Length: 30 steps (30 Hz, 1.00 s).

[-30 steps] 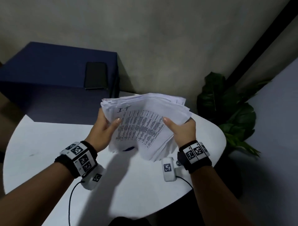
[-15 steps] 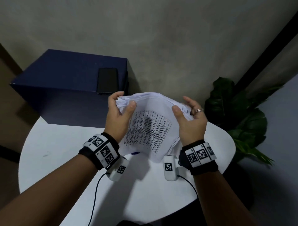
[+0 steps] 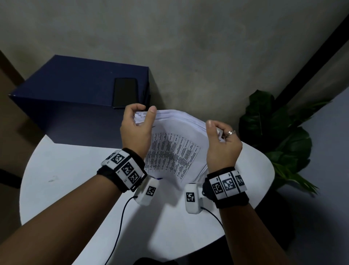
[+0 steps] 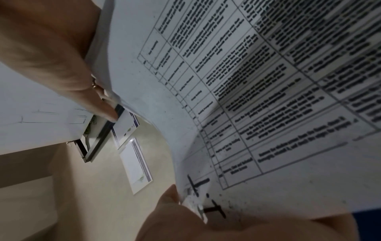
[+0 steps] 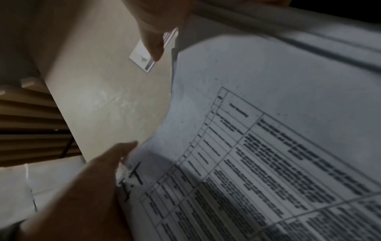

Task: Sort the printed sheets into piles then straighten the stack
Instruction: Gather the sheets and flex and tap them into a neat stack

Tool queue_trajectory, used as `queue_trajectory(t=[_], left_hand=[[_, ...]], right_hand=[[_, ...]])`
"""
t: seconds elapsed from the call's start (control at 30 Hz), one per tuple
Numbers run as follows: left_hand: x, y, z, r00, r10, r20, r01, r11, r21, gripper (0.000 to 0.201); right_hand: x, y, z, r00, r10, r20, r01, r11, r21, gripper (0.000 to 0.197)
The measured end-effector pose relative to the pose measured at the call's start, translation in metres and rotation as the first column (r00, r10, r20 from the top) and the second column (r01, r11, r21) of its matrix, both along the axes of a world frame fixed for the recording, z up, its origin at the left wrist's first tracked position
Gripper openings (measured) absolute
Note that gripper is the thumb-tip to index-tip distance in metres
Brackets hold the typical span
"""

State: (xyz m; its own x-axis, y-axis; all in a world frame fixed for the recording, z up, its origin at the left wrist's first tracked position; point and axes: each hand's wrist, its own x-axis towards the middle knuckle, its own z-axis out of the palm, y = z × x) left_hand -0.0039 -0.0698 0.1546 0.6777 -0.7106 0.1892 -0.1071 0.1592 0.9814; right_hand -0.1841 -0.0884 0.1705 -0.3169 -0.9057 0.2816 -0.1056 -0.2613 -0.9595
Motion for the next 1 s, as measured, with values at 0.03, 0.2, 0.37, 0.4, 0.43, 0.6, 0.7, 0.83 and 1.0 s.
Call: queue_trajectory(t=[0.03, 0.2, 0.37, 0.4, 0.43, 0.6, 0.7, 0.83, 1.0], left_hand=[[0.0, -0.001, -0.001, 1.0, 0.006, 0.003, -0.006, 1.0, 0.007, 0.019], [0.009, 0.0, -0.005, 1.0, -0.005, 0.017, 0.005, 1.0, 0.0, 0.012], [0.005, -0.003, -0.003, 1.0, 0.01, 0.018, -0.011, 0.999, 0.031, 0.018], [0.006, -0.006, -0.002, 1.0, 0.025, -0.003, -0.025, 0.999, 0.045, 0.012], [0.008, -0.008, -0.002, 0.999, 0.039, -0.012, -0.039, 0.998, 0.058, 0.008], [0.01, -0.01, -0.001, 1.0, 0.018, 0.016, -0.019, 0.997, 0.073, 0.022], [0.009, -0.013, -0.002, 0.998, 0.066, 0.021, -0.067, 0.995, 0.072, 0.014], [0.011, -0.015, 0.002, 0.998, 0.041, -0.044, -0.04, 0.999, 0.023, 0.012], [0.038, -0.005, -0.022, 0.896, -0.443, -0.025, 0.444, 0.893, 0.078, 0.071]], right_hand=[[0.001, 0.0, 0.0, 1.0, -0.002, -0.02, 0.002, 1.0, -0.006, 0.018], [-0.006, 0.002, -0.001, 0.999, -0.038, -0.027, 0.038, 0.999, 0.006, 0.016], [0.001, 0.0, 0.0, 0.997, -0.08, -0.005, 0.08, 0.997, 0.016, 0.011], [0.0, -0.001, -0.001, 0.995, -0.094, 0.013, 0.094, 0.995, 0.026, 0.012], [-0.002, -0.001, -0.003, 0.994, -0.1, 0.033, 0.099, 0.995, 0.034, 0.014], [-0.002, 0.004, -0.005, 0.999, -0.04, 0.035, 0.04, 0.999, -0.001, 0.006], [0.0, 0.002, -0.007, 0.997, -0.057, 0.046, 0.057, 0.998, -0.006, 0.01], [-0.011, 0.003, -0.015, 0.981, 0.152, 0.123, -0.155, 0.988, 0.019, 0.062], [-0.027, -0.009, -0.026, 0.978, 0.206, -0.017, -0.197, 0.955, 0.222, 0.045]])
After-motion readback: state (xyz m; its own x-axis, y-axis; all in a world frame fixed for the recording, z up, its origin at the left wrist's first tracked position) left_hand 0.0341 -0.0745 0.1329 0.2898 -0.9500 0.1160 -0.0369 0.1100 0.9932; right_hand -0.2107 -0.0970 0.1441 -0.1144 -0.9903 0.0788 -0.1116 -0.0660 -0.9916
